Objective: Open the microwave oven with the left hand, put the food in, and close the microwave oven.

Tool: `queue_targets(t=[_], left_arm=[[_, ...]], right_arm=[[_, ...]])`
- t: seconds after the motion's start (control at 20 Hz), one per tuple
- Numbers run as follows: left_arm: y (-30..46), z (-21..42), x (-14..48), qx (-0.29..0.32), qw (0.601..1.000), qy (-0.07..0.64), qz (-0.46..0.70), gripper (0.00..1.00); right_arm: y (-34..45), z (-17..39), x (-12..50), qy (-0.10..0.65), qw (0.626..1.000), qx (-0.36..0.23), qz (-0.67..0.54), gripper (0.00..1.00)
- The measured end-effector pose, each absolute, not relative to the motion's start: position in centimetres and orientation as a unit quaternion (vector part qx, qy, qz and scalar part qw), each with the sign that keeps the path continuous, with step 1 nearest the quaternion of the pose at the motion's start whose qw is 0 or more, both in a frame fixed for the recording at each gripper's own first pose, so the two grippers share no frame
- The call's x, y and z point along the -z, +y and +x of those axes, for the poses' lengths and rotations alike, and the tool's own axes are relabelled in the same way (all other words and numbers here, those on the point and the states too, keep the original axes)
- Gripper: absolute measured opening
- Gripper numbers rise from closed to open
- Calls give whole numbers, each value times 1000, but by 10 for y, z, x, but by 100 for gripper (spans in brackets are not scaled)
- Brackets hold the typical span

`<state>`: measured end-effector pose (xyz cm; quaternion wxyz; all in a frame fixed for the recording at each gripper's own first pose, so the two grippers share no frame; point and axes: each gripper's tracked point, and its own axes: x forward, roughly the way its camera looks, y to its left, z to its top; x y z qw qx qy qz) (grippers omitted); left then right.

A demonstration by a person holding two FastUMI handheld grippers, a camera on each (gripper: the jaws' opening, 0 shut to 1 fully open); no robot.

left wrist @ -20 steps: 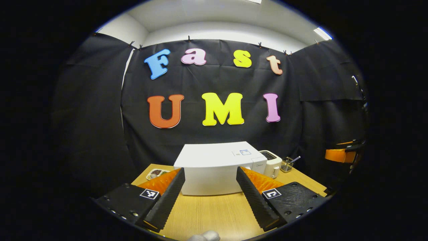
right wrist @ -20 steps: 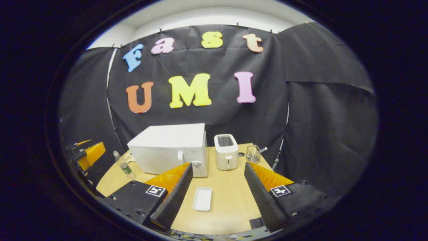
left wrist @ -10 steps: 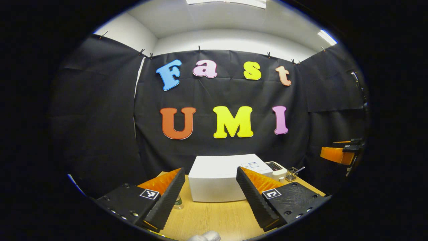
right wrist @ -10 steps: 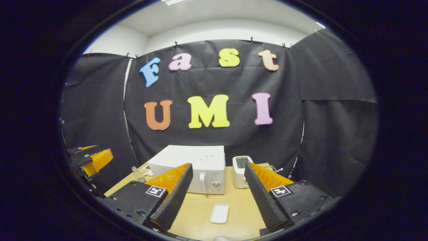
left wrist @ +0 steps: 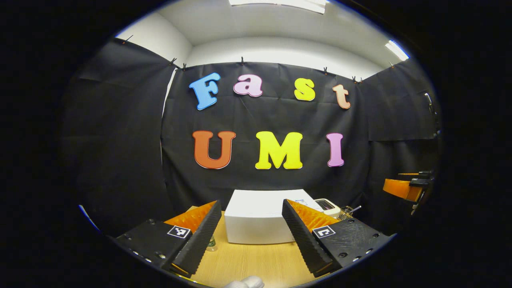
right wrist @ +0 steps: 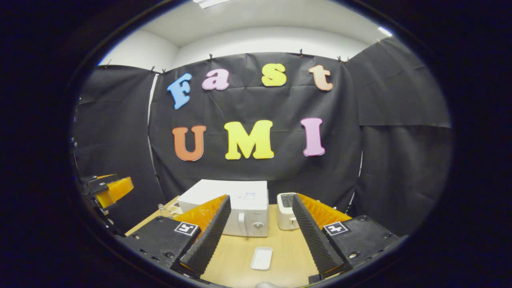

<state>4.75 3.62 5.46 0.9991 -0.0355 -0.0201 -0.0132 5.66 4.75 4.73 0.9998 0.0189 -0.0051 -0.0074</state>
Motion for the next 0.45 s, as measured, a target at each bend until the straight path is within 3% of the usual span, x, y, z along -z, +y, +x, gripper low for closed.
queue_targets(t=[0.2,0.25,0.3,0.35,0.45], left_arm=[[32,47,-64,19,999,-31,-33,95],[33,46,-66,18,999,-33,-31,95],[34,47,-68,18,999,-34,-29,95],[34,47,-69,17,999,-34,-28,95],[36,46,-73,15,999,-40,-29,95]], right_arm=[[46,52,-59,-15,1000,9,14,99],[46,52,-61,-16,1000,9,13,91],[46,50,-62,-17,1000,9,14,99],[47,50,-64,-18,1000,7,16,91],[47,48,-66,-20,1000,6,18,91]])
